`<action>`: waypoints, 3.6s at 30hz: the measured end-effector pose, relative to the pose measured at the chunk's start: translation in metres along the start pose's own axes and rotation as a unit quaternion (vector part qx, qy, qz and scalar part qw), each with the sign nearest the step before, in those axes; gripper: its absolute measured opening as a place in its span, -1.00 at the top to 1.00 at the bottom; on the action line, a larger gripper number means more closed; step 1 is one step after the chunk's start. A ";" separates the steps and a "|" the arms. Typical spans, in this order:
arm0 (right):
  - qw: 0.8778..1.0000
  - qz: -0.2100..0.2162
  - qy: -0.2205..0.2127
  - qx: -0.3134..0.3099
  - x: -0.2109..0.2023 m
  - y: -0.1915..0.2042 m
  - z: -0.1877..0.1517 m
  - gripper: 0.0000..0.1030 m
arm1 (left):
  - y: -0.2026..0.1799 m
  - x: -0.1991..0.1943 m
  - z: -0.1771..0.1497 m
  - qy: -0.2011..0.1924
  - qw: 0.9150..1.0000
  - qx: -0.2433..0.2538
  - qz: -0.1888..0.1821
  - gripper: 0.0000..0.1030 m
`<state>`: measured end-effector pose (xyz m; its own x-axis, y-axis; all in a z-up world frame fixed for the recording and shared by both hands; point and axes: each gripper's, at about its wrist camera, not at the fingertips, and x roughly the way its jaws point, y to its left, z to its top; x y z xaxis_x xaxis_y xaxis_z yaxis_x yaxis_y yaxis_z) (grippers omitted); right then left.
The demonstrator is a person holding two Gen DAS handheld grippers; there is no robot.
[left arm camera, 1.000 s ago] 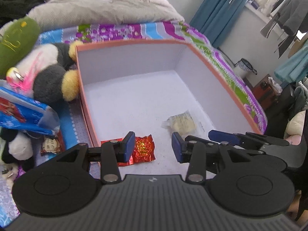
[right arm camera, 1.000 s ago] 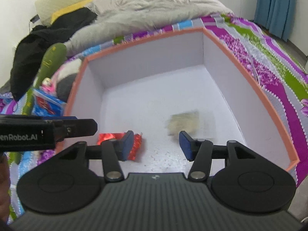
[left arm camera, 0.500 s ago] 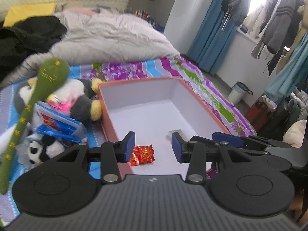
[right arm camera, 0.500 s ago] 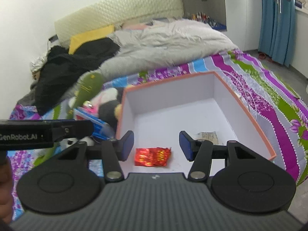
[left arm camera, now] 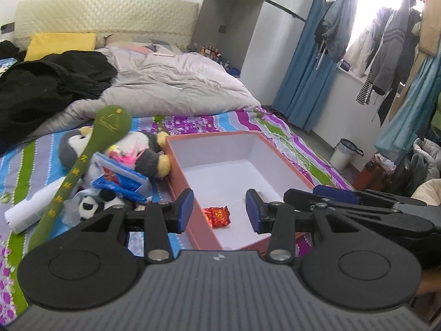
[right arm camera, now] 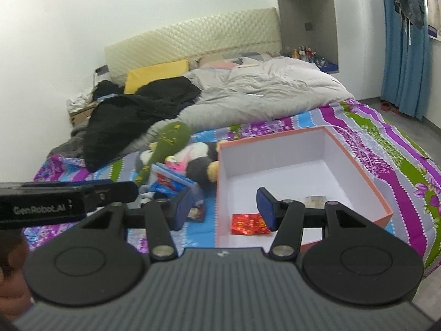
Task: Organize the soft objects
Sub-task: 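Withdraw both open tools from the box back toward the pile, then grasp the snack packet with the right tool while the left tool grasps the keychain plush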
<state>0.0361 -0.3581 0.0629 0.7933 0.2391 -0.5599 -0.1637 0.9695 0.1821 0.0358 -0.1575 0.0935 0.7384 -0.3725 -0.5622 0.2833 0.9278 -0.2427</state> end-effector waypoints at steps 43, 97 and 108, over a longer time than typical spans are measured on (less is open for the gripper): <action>0.993 0.061 0.100 -0.025 0.014 0.087 -0.095 -0.07 | 0.100 -0.064 -0.130 0.025 0.987 -0.102 0.124 0.07; 0.978 -0.013 0.208 -0.012 0.327 0.074 -0.065 -0.07 | 0.237 0.193 -0.110 0.116 0.975 -0.135 0.132 0.30; 0.977 0.003 0.211 -0.033 0.342 0.073 -0.079 0.22 | 0.238 0.201 -0.108 0.116 0.974 -0.140 0.136 0.80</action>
<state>0.2491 -0.2017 -0.1792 0.4816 0.2317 -0.8452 -0.2165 0.9660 0.1415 0.1852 -0.0134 -0.1630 0.5953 -0.1385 -0.7914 -0.1056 0.9630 -0.2479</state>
